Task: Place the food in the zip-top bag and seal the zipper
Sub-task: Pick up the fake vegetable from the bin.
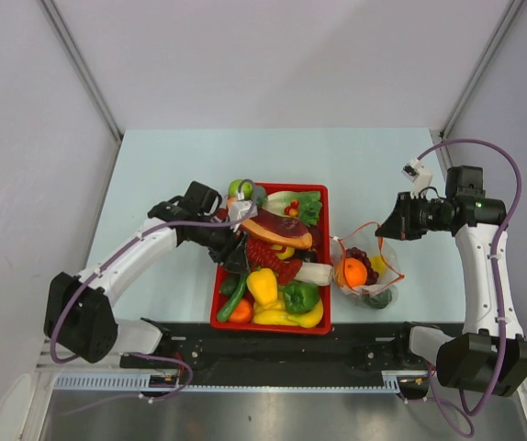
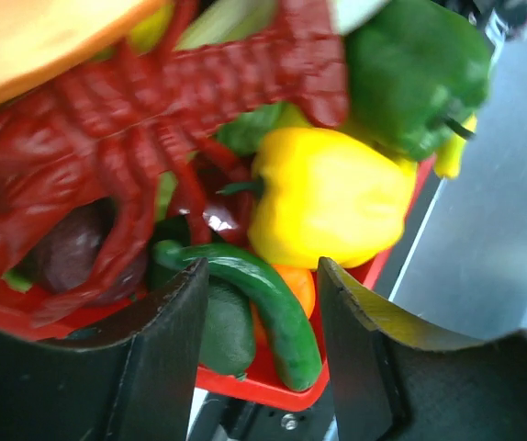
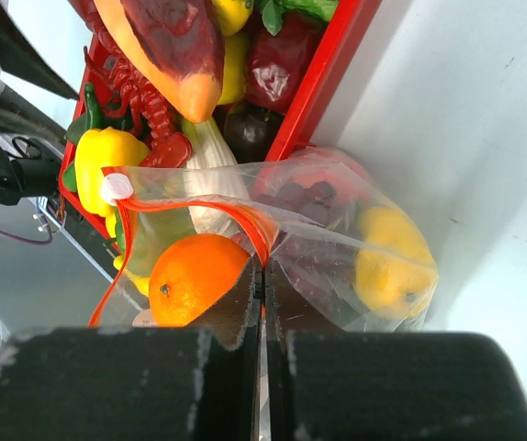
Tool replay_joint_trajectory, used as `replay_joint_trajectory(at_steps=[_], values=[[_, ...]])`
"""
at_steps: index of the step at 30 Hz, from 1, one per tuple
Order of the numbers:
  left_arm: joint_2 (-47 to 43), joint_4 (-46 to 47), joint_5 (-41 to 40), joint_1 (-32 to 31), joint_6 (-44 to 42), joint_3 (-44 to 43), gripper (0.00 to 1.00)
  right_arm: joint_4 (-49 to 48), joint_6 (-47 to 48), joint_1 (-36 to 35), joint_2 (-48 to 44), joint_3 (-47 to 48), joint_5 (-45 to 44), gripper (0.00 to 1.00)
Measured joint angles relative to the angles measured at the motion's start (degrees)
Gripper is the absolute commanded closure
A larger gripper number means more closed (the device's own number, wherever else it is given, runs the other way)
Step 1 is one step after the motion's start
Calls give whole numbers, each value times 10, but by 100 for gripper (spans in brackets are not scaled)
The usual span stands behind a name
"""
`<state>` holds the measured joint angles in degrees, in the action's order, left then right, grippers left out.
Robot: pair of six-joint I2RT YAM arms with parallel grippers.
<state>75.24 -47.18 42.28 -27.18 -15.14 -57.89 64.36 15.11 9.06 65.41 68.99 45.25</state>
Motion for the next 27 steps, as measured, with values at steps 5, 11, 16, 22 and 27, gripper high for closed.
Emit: replay_joint_trajectory(at_steps=[5, 11, 16, 22, 27], values=[[33, 20, -7, 37, 70, 0, 49, 0, 0, 0, 0, 0, 0, 100], [43, 40, -18, 51, 113, 0, 52, 0, 0, 0, 0, 0, 0, 100], [52, 59, -20, 51, 127, 4, 54, 0, 0, 0, 0, 0, 0, 100], [66, 65, -31, 45, 127, 21, 55, 0, 0, 0, 0, 0, 0, 100], [66, 70, -31, 39, 129, 28, 68, 0, 0, 0, 0, 0, 0, 100]])
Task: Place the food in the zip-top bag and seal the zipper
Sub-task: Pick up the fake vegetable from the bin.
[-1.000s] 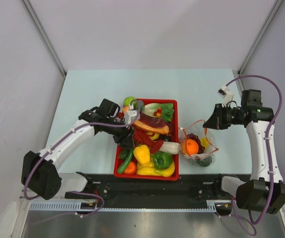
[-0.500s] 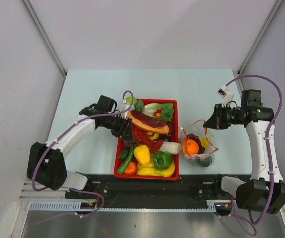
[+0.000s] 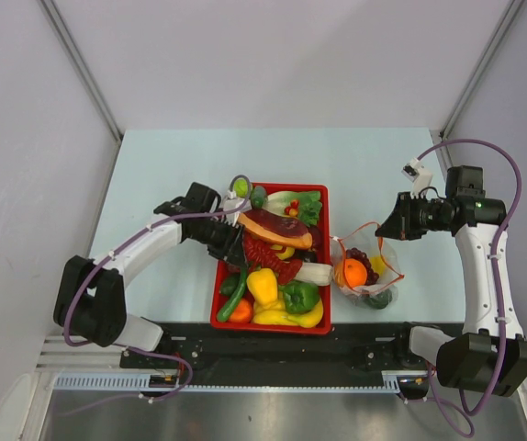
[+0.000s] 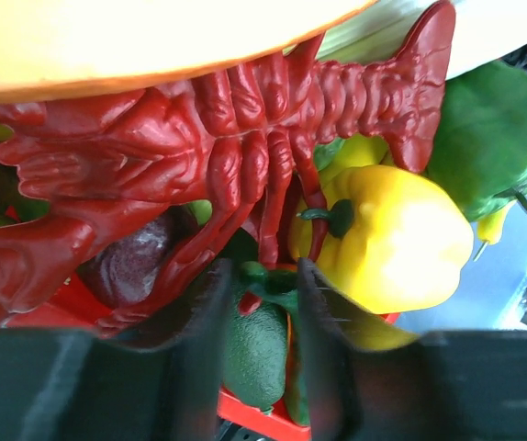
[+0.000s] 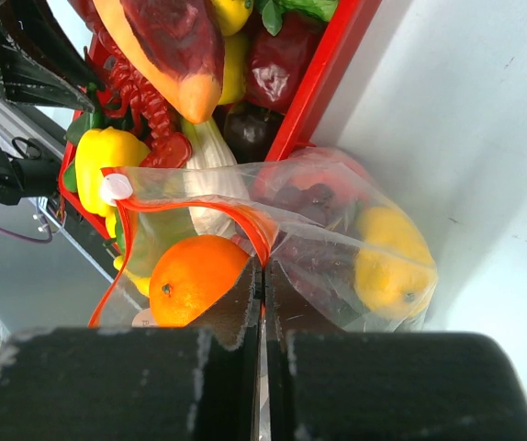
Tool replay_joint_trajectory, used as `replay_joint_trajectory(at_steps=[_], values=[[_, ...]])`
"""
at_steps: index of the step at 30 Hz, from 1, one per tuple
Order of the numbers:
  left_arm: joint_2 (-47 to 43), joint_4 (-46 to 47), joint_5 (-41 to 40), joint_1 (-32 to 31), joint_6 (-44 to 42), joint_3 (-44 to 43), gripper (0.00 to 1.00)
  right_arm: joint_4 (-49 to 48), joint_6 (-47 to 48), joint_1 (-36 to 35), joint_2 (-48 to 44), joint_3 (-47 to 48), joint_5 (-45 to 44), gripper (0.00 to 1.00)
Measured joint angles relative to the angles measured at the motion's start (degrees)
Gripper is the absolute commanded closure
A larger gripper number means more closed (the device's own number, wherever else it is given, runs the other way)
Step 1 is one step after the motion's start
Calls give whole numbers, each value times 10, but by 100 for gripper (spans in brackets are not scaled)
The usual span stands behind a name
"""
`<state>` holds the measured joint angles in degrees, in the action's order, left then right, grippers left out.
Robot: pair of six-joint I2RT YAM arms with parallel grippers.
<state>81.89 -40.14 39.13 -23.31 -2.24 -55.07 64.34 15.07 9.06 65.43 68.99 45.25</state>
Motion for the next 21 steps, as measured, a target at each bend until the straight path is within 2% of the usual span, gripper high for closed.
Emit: replay_joint_trajectory(at_steps=[6, 12, 21], values=[[0, -3, 1, 2, 10, -7, 85, 0, 0, 0, 1, 0, -5, 100], [-23, -64, 4, 12, 7, -55, 100, 0, 0, 0, 4, 0, -7, 100], [-39, -162, 61, 15, -14, -187, 100, -8, 0, 0, 4, -6, -6, 100]])
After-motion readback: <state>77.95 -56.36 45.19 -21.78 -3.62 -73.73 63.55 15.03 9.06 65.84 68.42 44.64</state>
